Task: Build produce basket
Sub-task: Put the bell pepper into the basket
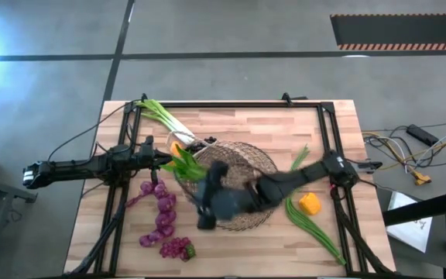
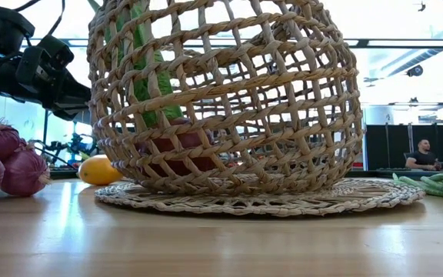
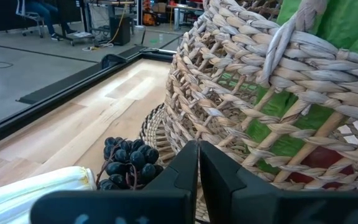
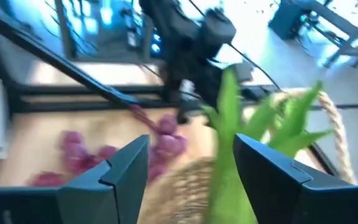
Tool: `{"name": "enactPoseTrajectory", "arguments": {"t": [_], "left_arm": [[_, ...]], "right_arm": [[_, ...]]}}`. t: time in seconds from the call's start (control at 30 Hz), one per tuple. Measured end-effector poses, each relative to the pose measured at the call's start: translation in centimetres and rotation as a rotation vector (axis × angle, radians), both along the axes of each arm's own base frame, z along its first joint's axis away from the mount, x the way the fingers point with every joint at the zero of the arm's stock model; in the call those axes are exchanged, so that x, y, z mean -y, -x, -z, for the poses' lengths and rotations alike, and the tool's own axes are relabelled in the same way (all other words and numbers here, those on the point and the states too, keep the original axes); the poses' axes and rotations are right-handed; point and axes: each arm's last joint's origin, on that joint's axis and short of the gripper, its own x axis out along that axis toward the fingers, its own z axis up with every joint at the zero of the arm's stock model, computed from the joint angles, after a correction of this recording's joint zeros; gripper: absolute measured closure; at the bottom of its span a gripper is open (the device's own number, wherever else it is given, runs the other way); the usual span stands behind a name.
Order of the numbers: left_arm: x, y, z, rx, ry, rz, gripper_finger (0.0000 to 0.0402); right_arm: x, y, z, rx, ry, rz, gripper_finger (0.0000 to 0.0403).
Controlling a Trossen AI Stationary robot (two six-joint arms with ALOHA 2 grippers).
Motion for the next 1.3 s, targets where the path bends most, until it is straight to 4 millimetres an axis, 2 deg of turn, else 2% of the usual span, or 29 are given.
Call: {"name": "enactPoseTrajectory", "arguments": {"t": [0.17,0.33,0.5,0.67,0.77,0.93,1.03,1.3], "left_arm": [[0.0,0.0,0.0,0.0,0.0,0.0,0.0402],[0.0,0.0,0.0,0.0,0.0,0.0,0.0402],[0.0,0.0,0.0,0.0,0.0,0.0,0.0402],[0.0,0.0,0.0,0.0,0.0,0.0,0.0402],[0.0,0.0,0.0,0.001,0.0,0.0,0.0402],[0.0,0.0,0.0,0.0,0.0,0.0,0.0402],[0.0,0.0,0.0,0.0,0.0,0.0,0.0402],[0.0,0.0,0.0,0.0,0.0,0.0,0.0402]], "right_arm": [[-5.3,3.8,-0.2,-0.06,-0.02,-0.002,0.0198],[-8.8,8.8,1.7,-0.231,-0.176,0.145,0.0213],[-12.0,14.5,3.9,-0.348,-0.327,0.399,0.0228],[-15.4,18.1,5.4,-0.349,-0.401,0.406,0.024],[-15.9,19.1,5.8,-0.34,-0.408,0.42,0.0243],[-16.0,19.3,6.0,-0.35,-0.383,0.401,0.0236],[-16.0,19.2,5.2,-0.348,-0.36,0.355,0.0228],[-16.2,18.4,2.6,-0.199,-0.281,0.207,0.0204]]}}
